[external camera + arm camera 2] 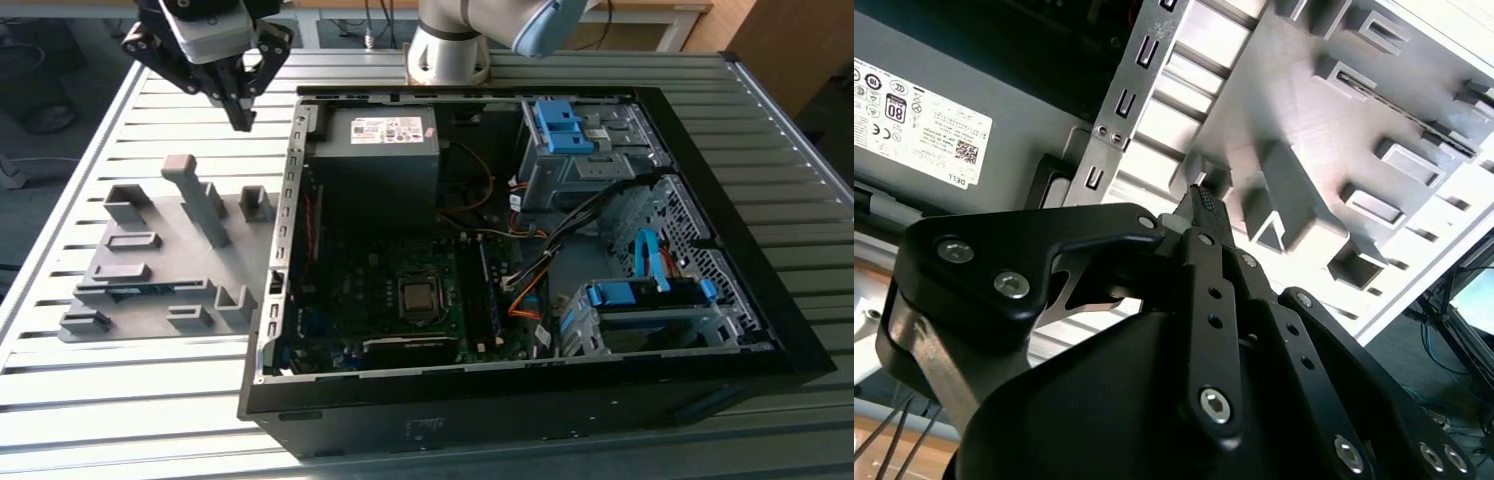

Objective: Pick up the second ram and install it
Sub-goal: 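Reach for the second ram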

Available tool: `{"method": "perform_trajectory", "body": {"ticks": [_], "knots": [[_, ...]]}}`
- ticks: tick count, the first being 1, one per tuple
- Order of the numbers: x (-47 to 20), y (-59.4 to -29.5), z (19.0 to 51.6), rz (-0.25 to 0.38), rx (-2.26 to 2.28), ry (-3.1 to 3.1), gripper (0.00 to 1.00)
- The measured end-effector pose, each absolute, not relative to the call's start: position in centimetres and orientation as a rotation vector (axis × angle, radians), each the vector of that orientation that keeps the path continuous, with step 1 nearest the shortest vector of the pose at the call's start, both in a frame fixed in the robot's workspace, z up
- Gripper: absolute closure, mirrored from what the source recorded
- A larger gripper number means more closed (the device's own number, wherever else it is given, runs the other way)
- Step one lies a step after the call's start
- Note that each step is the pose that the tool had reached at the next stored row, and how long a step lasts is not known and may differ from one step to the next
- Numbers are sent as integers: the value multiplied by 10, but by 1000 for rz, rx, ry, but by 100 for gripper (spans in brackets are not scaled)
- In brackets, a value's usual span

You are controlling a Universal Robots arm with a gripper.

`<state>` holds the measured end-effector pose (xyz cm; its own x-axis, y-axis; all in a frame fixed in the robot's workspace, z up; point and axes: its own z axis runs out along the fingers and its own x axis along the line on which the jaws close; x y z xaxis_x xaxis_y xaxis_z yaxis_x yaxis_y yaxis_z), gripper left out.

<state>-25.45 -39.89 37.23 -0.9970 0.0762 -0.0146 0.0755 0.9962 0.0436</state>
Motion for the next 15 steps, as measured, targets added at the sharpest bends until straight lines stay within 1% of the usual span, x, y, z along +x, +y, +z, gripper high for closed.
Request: {"method": "perform_trajectory", "body": {"ticks": [15], "knots": [[-261, -399, 371, 67, 119, 3123, 89]]}}
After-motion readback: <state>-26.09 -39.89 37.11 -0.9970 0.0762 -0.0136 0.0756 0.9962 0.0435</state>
